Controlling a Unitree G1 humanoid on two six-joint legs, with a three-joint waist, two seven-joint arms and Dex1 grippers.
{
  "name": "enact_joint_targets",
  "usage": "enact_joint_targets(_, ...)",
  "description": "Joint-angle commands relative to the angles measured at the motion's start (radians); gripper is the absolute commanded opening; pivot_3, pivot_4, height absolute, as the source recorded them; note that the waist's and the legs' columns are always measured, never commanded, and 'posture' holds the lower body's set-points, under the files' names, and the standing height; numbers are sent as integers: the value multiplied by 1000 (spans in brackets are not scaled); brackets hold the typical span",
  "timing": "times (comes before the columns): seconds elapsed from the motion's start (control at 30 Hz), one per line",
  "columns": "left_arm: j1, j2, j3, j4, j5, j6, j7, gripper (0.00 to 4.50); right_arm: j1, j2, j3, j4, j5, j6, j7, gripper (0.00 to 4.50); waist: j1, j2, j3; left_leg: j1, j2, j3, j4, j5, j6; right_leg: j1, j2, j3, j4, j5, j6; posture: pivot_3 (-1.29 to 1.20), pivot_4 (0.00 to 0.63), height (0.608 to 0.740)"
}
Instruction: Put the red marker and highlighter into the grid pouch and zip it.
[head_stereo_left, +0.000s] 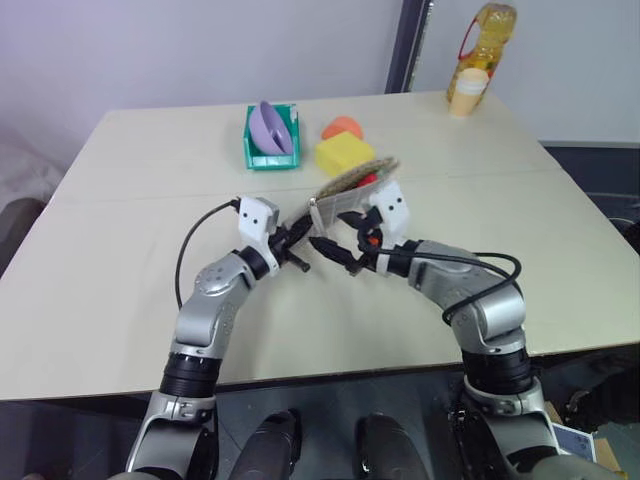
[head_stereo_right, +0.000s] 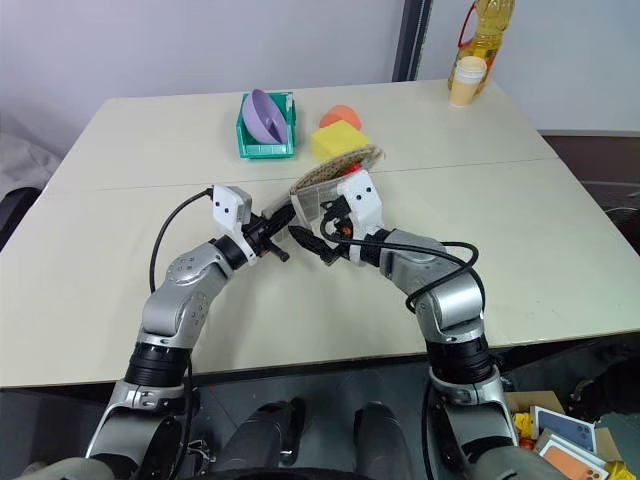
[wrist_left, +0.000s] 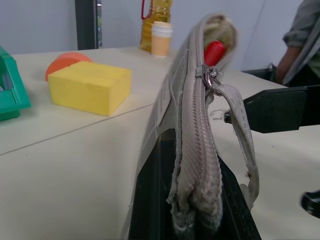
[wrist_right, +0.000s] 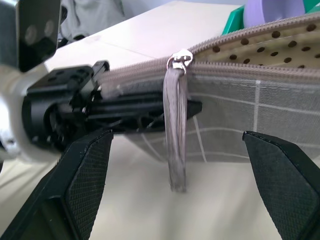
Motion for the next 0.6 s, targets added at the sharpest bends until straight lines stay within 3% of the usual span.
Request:
enact_joint_targets(0.03, -3, -9, 7, -47, -14, -9, 12, 0, -25, 24, 11, -9, 30, -15, -14, 3495, 0, 0, 0, 0, 0, 0, 0, 0, 0, 0, 0, 0, 0, 0, 0, 0, 150, 740)
enact_joint_targets(0.23, 2, -11, 11, -53, -14, -11, 22, 0, -34, 22, 5, 8, 43, -19, -32, 308, 0, 0, 0, 0, 0, 0, 0, 0, 0, 0, 0, 0, 0, 0, 0, 0, 150, 740)
enact_joint_targets(0.27, 3, -10, 11, -53, -15, -12, 23, 0, -35, 19, 2, 10, 45, -20, -34, 43, 0, 0, 0, 0, 0, 0, 0, 0, 0, 0, 0, 0, 0, 0, 0, 0, 150, 740)
enact_joint_targets(0.6, 14, 55, -1, -31, 50, -97, -2, 0, -77, -109, -106, 28, 32, -55, -62, 43, 0, 0, 0, 0, 0, 0, 0, 0, 0, 0, 0, 0, 0, 0, 0, 0, 150, 740)
